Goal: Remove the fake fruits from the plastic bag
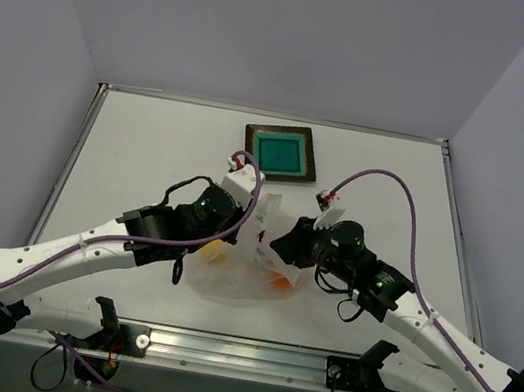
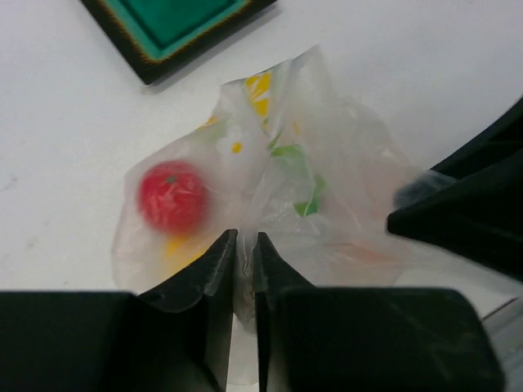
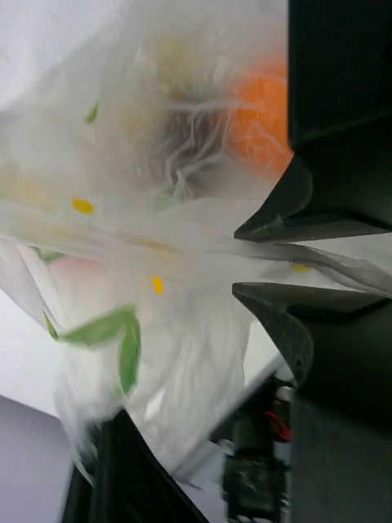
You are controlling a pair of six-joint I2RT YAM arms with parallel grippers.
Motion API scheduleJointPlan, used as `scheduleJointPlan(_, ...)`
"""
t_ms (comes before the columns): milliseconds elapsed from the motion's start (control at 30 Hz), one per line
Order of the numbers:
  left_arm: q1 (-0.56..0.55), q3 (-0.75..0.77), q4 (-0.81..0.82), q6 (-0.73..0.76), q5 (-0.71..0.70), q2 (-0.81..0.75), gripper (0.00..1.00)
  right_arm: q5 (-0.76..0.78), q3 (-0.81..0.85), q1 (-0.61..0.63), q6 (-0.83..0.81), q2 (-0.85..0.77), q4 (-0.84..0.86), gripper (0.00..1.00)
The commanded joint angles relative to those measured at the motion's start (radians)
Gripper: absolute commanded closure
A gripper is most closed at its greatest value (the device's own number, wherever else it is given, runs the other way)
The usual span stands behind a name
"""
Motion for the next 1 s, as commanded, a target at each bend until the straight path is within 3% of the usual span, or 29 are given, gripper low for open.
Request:
scheduleJointPlan(0,0.013,-0.007,-0.061,0.006,-0.184,-0.056,0.91,0.311,0.026,0.002,-0.009,-0.012,0.030,0.81)
scheduleJointPlan(33,0.018,-0.012,-0.068,0.002,-0.210,-0.058,0.96,0.331,0.027,0.002,-0.014,-0.011,0.027,0.91)
scheduleJointPlan(133,0.030,-0.015,-0.113,-0.016,-0.345,-0.064,0.98,0.403,0.050,0.001,-0.030,0.002,-0.005,1.00)
scheduleJointPlan(200,0.044,-0.014,-0.160,-0.035,-0.446,-0.070,0.98,0.474,0.067,-0.001,-0.035,0.011,-0.042,1.00)
scheduleJointPlan(367,0.120,0.031,-0.200,-0.058,-0.548,-0.093,0.98,0.667,0.131,-0.024,-0.029,0.046,-0.163,1.00)
scheduleJointPlan(600,0.133,0.163,-0.132,0.095,-0.733,-0.020,0.97,0.853,0.249,-0.026,-0.079,0.158,-0.168,1.00)
scheduleJointPlan(667,0.185,0.140,-0.113,0.106,-0.726,0.023,0.98,0.914,0.253,-0.027,-0.090,0.199,-0.168,1.00)
scheduleJointPlan(700,0.214,0.128,-0.131,0.036,-0.692,0.041,0.98,0.919,0.248,-0.039,-0.080,0.251,-0.167,1.00)
scheduleJointPlan(767,0.280,0.079,-0.138,-0.013,-0.558,0.092,0.98,0.895,0.230,-0.052,-0.070,0.348,-0.153,1.00)
scheduleJointPlan(967,0.352,-0.046,-0.020,-0.089,-0.572,0.216,0.98,0.801,0.153,-0.128,-0.057,0.512,0.005,1.00)
